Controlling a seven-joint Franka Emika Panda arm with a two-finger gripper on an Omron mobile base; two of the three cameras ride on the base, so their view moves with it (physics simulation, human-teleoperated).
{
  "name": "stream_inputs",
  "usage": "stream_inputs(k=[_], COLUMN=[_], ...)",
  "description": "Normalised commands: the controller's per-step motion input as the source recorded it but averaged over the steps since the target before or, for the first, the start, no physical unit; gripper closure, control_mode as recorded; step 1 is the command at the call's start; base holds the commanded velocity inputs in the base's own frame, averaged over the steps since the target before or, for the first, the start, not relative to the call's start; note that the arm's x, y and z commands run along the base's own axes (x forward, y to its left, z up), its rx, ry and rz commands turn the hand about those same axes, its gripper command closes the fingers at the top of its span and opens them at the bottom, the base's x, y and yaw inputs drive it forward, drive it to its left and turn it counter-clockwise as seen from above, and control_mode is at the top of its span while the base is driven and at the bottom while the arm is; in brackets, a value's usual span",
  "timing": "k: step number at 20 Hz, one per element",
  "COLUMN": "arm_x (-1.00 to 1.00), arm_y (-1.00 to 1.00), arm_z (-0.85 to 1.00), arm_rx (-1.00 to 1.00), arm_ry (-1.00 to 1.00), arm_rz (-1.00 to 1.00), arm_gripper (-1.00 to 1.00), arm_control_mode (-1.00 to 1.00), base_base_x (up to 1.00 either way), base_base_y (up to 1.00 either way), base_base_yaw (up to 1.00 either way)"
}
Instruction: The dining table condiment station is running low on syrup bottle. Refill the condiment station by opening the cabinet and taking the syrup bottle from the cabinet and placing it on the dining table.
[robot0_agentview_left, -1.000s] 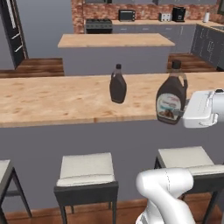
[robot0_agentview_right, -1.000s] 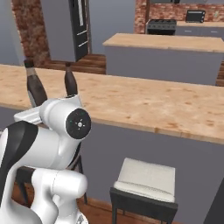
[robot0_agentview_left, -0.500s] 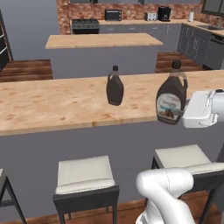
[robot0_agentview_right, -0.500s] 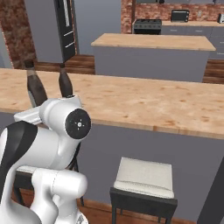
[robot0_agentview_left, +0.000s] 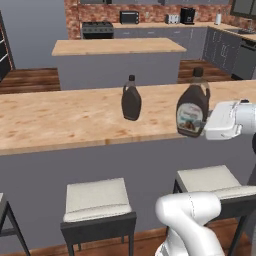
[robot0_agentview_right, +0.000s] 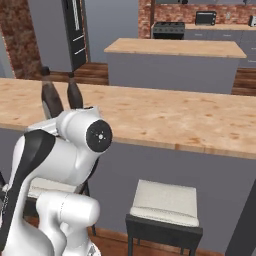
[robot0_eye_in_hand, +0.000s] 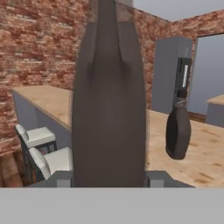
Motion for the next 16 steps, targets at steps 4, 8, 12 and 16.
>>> stream_inputs(k=[4, 8, 12, 16], arm_x=[0.79, 0.73, 0.55, 0.39], arm_y=[-0.08, -0.03, -0.01, -0.11], arm_z=[-0.10, -0.18, -0.31, -0.38], arm_rx=[0.00, 0.00, 0.00, 0.01], arm_ry=[0.00, 0.00, -0.04, -0.07], arm_rz=[0.00, 0.00, 0.01, 0.00], arm_gripper=[1.00, 1.00, 1.00, 1.00], arm_control_mode=[-1.00, -1.00, -1.00, -1.00], base_base_x=[0.00, 0.00, 0.00, 0.00], base_base_y=[0.00, 0.00, 0.00, 0.00], base_base_yaw=[0.00, 0.00, 0.00, 0.00])
